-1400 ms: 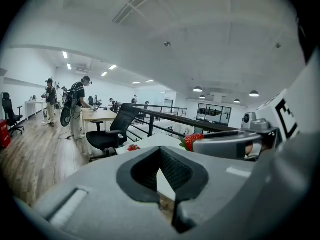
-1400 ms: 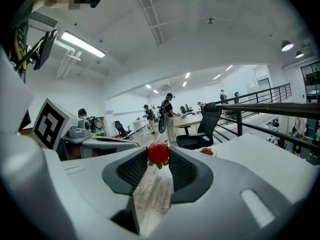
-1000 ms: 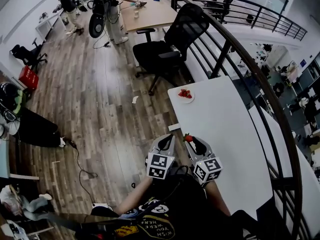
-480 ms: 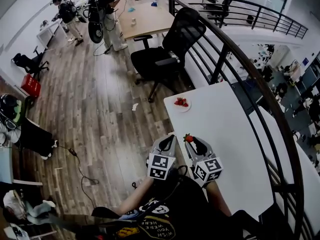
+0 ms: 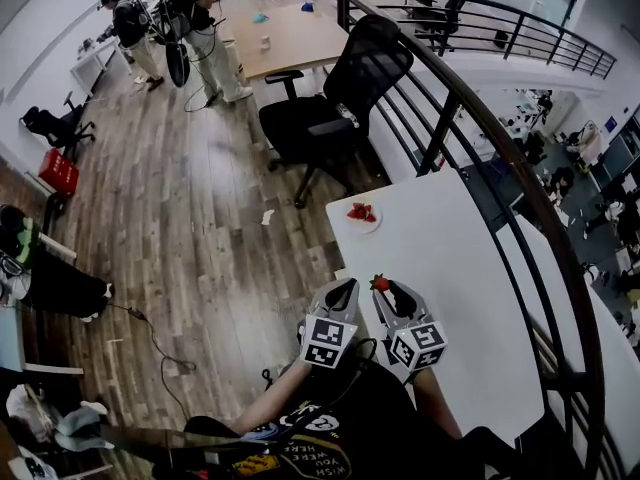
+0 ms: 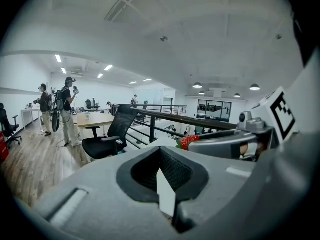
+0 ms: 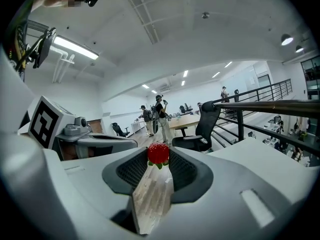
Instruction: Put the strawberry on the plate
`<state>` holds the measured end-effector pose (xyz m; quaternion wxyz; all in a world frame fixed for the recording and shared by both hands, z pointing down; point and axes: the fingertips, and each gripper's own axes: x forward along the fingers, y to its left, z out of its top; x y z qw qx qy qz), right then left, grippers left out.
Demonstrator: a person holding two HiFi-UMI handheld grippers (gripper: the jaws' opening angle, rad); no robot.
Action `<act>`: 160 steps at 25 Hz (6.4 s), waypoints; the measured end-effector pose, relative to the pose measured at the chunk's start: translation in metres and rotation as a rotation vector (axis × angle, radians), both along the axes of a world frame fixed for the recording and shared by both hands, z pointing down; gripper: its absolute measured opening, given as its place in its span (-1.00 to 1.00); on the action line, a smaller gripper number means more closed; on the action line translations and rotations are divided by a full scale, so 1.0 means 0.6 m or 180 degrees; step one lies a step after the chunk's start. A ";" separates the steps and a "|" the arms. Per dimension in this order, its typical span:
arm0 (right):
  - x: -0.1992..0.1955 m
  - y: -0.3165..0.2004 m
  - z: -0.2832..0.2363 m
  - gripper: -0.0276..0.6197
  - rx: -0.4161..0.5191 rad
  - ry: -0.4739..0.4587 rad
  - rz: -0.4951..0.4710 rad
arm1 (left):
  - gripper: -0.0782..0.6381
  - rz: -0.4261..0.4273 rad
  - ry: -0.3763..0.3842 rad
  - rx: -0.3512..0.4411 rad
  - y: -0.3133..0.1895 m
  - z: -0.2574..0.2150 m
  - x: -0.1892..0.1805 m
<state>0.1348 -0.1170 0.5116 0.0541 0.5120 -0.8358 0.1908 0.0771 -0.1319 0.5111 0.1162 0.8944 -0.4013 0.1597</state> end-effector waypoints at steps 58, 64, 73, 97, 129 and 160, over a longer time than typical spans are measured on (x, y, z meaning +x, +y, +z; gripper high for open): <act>0.009 -0.298 0.126 -0.49 -0.0458 0.0237 0.0221 | -0.77 0.0009 -0.0175 -0.0265 -0.333 0.103 -0.067; 0.014 -0.345 0.168 -0.49 -0.0566 0.0324 0.0217 | -0.77 0.0188 -0.0296 -0.0301 -0.370 0.153 -0.042; 0.017 -0.392 0.243 -0.49 -0.0779 0.0403 0.0111 | -0.77 0.0179 -0.0365 -0.0513 -0.399 0.214 -0.031; 0.025 -0.459 0.460 -0.49 -0.1313 0.1003 -0.0116 | -0.77 -0.0023 -0.0434 -0.0970 -0.378 0.304 -0.067; 0.034 -0.460 0.468 -0.47 -0.1298 0.1163 0.0119 | -0.77 -0.0229 -0.0454 -0.1093 -0.374 0.307 -0.116; 0.106 -0.232 0.096 -0.91 -0.0124 0.0477 0.0798 | -0.77 0.0170 -0.0133 -0.0156 -0.272 0.080 -0.004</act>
